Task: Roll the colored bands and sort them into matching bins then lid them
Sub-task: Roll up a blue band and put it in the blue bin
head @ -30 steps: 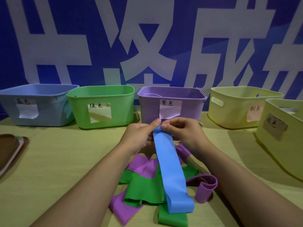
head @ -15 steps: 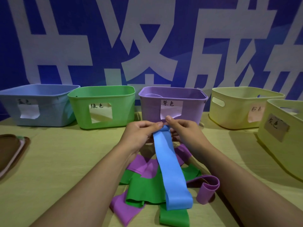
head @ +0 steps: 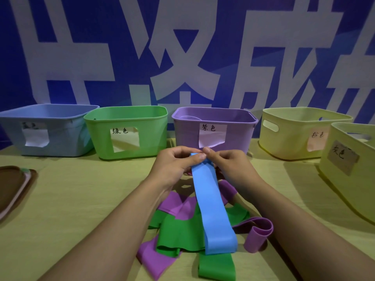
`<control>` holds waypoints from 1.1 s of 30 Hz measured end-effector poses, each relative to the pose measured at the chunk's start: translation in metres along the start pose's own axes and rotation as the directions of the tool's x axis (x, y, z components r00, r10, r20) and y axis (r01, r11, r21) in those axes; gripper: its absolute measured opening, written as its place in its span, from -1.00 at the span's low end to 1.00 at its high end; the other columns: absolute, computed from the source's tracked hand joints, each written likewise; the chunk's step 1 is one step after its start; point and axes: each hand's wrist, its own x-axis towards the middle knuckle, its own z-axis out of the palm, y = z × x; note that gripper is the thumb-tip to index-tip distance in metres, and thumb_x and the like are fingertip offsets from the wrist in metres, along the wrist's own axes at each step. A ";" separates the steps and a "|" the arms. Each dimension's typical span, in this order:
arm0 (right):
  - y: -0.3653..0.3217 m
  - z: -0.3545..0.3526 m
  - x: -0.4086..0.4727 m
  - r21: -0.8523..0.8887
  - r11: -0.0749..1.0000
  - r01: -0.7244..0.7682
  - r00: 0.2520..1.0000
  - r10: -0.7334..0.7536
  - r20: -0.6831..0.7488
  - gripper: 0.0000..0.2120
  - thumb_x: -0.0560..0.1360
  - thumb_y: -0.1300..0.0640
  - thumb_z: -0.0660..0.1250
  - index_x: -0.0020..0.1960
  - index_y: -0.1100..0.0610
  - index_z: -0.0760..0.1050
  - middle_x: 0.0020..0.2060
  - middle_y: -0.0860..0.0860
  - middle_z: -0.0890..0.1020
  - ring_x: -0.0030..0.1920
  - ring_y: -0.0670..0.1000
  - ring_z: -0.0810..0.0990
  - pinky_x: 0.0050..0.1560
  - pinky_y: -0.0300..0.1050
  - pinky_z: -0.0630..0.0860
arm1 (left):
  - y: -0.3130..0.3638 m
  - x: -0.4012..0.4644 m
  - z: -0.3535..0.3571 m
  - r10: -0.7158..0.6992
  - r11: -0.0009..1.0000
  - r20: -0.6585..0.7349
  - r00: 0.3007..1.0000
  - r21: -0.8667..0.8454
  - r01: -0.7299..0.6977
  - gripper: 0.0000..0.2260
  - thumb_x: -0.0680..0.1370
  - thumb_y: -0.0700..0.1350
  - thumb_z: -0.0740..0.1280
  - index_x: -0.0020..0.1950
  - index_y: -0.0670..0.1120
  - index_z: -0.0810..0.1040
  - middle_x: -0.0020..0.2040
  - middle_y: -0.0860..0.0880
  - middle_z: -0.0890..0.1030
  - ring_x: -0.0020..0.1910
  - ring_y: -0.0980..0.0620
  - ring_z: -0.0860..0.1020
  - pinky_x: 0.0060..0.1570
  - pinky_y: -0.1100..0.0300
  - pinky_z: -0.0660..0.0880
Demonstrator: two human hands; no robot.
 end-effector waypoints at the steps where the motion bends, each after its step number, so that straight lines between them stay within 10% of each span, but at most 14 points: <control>1: 0.001 0.000 0.001 -0.002 1.000 0.006 1.000 -0.006 0.006 -0.62 0.57 -0.14 0.37 -0.06 0.19 0.72 -0.21 0.09 0.75 -0.15 0.11 0.73 -0.13 -0.01 0.68 | 0.000 0.000 0.000 0.004 1.000 0.000 1.000 -0.004 -0.004 -0.85 0.44 -0.25 0.57 -0.01 -0.20 0.72 -0.04 -0.15 0.75 -0.04 -0.09 0.72 0.09 0.04 0.66; 13: 0.007 -0.002 0.007 0.133 0.988 0.072 0.996 -0.079 0.045 -0.80 0.57 0.17 0.42 0.06 0.30 0.68 -0.08 0.19 0.74 -0.08 0.05 0.73 -0.07 -0.16 0.68 | -0.001 0.000 0.003 -0.089 0.989 0.073 0.993 -0.108 0.097 -0.73 0.47 -0.15 0.53 0.13 -0.21 0.65 0.05 -0.20 0.73 -0.09 -0.01 0.71 -0.14 0.22 0.62; 19: 0.005 -0.002 0.006 0.134 0.986 0.103 0.992 -0.112 0.062 -0.87 0.54 0.24 0.45 0.07 0.24 0.68 -0.05 0.16 0.74 -0.07 0.02 0.73 -0.05 -0.18 0.68 | -0.005 0.004 0.001 -0.153 0.986 -0.041 0.987 0.063 0.155 -0.59 0.54 0.24 0.42 0.00 -0.11 0.73 -0.06 -0.13 0.76 0.01 -0.12 0.73 0.23 -0.09 0.61; 28: 0.007 -0.004 0.006 0.108 0.991 0.079 0.995 -0.085 0.053 -0.83 0.52 0.14 0.49 0.08 0.19 0.68 -0.05 0.10 0.75 0.04 0.09 0.73 0.09 0.03 0.68 | -0.005 0.002 -0.001 -0.131 0.989 -0.025 0.991 0.072 0.132 -0.66 0.52 0.12 0.49 -0.03 -0.17 0.75 -0.10 -0.18 0.75 -0.04 -0.18 0.74 0.06 -0.01 0.65; 33: 0.008 0.000 0.006 0.083 0.996 -0.020 0.996 0.013 0.088 -0.53 0.45 -0.29 0.42 0.09 0.09 0.69 -0.08 -0.02 0.75 0.01 -0.01 0.73 0.14 0.07 0.66 | -0.004 0.002 -0.001 -0.109 0.992 -0.021 0.994 0.068 0.110 -0.66 0.44 0.09 0.55 -0.03 -0.18 0.75 -0.09 -0.16 0.76 -0.04 -0.16 0.73 0.02 0.02 0.62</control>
